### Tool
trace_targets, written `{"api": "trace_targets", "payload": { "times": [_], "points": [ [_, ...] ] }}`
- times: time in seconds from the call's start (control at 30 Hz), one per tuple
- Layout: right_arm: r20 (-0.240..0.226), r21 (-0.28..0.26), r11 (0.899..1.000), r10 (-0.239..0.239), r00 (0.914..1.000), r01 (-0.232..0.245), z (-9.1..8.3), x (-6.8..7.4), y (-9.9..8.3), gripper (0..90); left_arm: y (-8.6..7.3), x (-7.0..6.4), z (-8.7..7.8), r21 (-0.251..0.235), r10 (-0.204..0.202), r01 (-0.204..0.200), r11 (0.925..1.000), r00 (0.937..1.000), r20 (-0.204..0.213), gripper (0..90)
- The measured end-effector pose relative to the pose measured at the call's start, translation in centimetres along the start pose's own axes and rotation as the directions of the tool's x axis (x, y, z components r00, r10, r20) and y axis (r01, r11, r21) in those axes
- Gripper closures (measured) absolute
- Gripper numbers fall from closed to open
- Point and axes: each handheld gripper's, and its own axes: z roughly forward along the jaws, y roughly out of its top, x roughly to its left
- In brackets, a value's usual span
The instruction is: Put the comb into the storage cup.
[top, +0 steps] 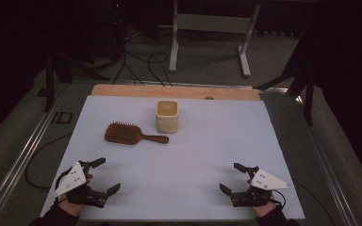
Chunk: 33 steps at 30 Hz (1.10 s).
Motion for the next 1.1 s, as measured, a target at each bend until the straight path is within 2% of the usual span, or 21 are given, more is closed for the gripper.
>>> {"api": "trace_targets", "payload": {
  "times": [0.47, 0.67, 0.77, 0.87, 0.9, 1.0, 1.07, 1.1],
  "points": [
    [0.01, -0.008, 1.0, 0.004, 0.9999, -0.004, -0.1, 0.0, 0.0, 9.5, 0.7, -0.4, 1.0, 0.035, -0.02, 0.018, 0.9992, 0.9981, 0.058, 0.1],
    [0.004, -0.012, 1.0, 0.003, 1.0, -0.003, -0.1, 0.1, 0.1, 9.5, 1.6, -0.6, 1.5, 0.04, -0.021, 0.018, 0.999, 0.9966, 0.079, 0.1],
    [0.005, -0.013, 1.0, -0.001, 1.0, 0.001, -0.1, 0.1, 0.2, 9.5, 2.2, -0.4, 1.6, 0.044, -0.022, 0.018, 0.9989, 0.9965, 0.08, 0.1],
    [0.007, -0.016, 1.0, -0.001, 1.0, 0.001, -0.2, 0.1, 0.2, 9.6, 2.9, -0.3, 1.8, 0.054, -0.012, 0.007, 0.9985, 0.9961, 0.088, 0.1],
    [0.003, -0.021, 1.0, 0.005, 1.0, -0.005, -0.2, 0.1, 0.2, 9.6, 3.6, -0.3, 1.9, 0.062, 0.002, -0.008, 0.998, 0.9957, 0.093, 0.1],
    [0.005, -0.022, 1.0, 0.003, 1.0, -0.003, -0.2, 0.0, 0.2, 9.6, 4.5, 0.0, 2.1, 0.064, 0.007, -0.014, 0.9978, 0.9951, 0.098, 0.1],
    [0.006, -0.023, 1.0, 0.001, 1.0, -0.001, -0.2, 0.1, 0.3, 9.6, 4.5, 0.0, 2.1, 0.064, 0.007, -0.014, 0.9978, 0.9951, 0.098, 0.1],
    [0.006, -0.023, 1.0, 0.001, 1.0, -0.001, -0.2, 0.1, 0.3, 9.5, 5.0, 0.1, 2.3, 0.065, 0.012, -0.018, 0.9977, 0.995, 0.099, 0.1]
  ]
}}
